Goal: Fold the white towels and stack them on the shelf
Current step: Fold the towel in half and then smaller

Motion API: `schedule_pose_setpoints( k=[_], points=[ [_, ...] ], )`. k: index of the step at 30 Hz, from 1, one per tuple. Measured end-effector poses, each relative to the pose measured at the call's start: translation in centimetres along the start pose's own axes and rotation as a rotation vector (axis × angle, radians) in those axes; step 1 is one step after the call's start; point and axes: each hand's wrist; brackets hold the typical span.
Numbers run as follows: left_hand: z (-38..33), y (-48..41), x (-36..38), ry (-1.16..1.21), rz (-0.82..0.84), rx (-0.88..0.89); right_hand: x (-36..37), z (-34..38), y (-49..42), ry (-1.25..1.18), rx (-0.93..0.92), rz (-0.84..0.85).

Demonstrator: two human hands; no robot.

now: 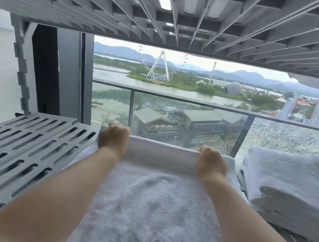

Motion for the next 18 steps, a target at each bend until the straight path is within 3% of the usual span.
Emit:
schedule_pose_setpoints(
  k=[18],
  points=[
    [2.1,7.8,-10.1,0.150,-0.126,-0.074,-9.9,-1.1,9.2,0.167,-0.169,-0.127]
  ],
)
Point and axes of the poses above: each hand's wrist, its own y-axis away from the middle knuckle, its own x-axis out of the palm, z = x × y, and after that the axes turned 14 degrees about -z, right-handed
